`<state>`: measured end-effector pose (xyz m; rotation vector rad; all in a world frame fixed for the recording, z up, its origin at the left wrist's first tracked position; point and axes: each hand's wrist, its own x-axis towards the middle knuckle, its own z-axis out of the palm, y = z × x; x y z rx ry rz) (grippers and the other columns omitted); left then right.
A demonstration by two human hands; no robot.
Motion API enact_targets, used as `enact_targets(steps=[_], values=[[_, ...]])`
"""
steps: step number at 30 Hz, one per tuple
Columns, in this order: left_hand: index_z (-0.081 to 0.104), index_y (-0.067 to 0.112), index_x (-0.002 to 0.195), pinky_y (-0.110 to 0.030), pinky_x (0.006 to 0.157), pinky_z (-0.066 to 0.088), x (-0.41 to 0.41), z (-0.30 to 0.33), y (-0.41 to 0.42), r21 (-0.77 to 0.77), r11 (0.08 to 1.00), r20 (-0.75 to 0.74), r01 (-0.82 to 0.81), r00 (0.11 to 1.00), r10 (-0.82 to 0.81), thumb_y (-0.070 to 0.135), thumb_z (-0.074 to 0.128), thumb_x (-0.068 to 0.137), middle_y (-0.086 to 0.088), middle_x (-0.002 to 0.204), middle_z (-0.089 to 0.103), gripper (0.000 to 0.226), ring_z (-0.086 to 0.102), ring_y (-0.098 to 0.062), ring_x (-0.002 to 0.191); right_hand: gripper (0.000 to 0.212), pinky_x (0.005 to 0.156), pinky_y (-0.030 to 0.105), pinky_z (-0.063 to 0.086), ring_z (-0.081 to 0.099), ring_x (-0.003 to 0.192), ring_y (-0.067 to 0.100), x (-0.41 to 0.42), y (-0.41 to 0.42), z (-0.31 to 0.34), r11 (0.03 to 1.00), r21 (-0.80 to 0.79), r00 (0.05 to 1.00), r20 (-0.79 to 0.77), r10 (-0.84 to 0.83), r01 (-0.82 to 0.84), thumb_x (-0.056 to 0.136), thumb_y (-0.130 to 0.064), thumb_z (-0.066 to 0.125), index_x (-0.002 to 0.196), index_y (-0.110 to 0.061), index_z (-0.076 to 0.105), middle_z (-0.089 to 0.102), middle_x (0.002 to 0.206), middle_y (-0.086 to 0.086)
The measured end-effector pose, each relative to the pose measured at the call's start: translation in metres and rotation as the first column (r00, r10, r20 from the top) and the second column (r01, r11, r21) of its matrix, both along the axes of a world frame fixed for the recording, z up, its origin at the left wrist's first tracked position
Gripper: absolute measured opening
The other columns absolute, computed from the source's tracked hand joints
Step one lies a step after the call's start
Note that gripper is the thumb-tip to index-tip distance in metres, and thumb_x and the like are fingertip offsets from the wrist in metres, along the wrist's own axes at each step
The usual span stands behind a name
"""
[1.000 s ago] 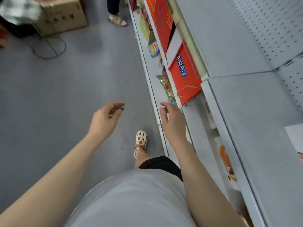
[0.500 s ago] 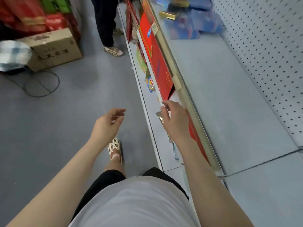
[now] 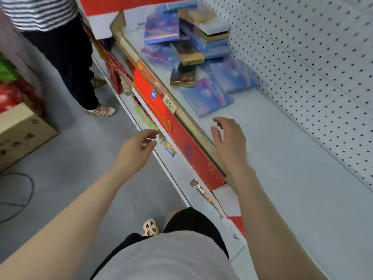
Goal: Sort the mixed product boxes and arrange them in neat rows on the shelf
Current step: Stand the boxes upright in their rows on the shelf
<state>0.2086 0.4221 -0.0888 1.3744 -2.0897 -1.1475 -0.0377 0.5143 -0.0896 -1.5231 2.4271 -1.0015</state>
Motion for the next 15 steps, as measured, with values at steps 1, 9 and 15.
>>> enact_targets(steps=[1, 9, 15], values=[[0.061, 0.032, 0.118, -0.01, 0.082, 0.043, -0.007, 0.003, -0.021, -0.015, 0.999, -0.005, 0.03, 1.0, -0.03, 0.016, 0.055, 0.096, 0.01, 0.112, 0.064, 0.027, 0.06, -0.007, 0.101, 0.029, 0.092, 0.04, 0.044, 0.058, 0.106, 0.027, -0.01, -0.017, 0.002, 1.0, 0.01, 1.0, -0.02, -0.02, 0.021, 0.096, -0.021, 0.054, 0.123, -0.015, 0.062, 0.063, 0.116, 0.006], [0.059, 0.022, 0.129, -0.036, 0.098, 0.045, -0.08, 0.023, -0.175, -0.254, 0.938, 0.106, 0.237, 0.971, -0.216, 0.019, 0.056, 0.095, -0.002, 0.124, 0.06, 0.034, 0.057, -0.02, 0.113, 0.035, 0.092, 0.046, 0.046, 0.057, 0.111, 0.036, -0.09, -0.178, 0.023, 0.992, 0.07, 0.994, -0.051, -0.098, 0.102, 0.095, -0.024, 0.055, 0.127, -0.011, 0.058, 0.062, 0.119, 0.016], [0.058, 0.019, 0.13, -0.025, 0.092, 0.034, -0.115, 0.029, -0.257, -0.327, 0.902, 0.207, 0.282, 0.953, -0.222, 0.018, 0.06, 0.092, -0.004, 0.13, 0.057, 0.038, 0.054, -0.024, 0.117, 0.051, 0.09, 0.042, 0.042, 0.052, 0.117, 0.04, -0.103, -0.298, 0.026, 0.954, 0.282, 0.992, -0.103, -0.08, 0.106, 0.097, -0.041, 0.052, 0.137, -0.01, 0.045, 0.057, 0.127, 0.021]])
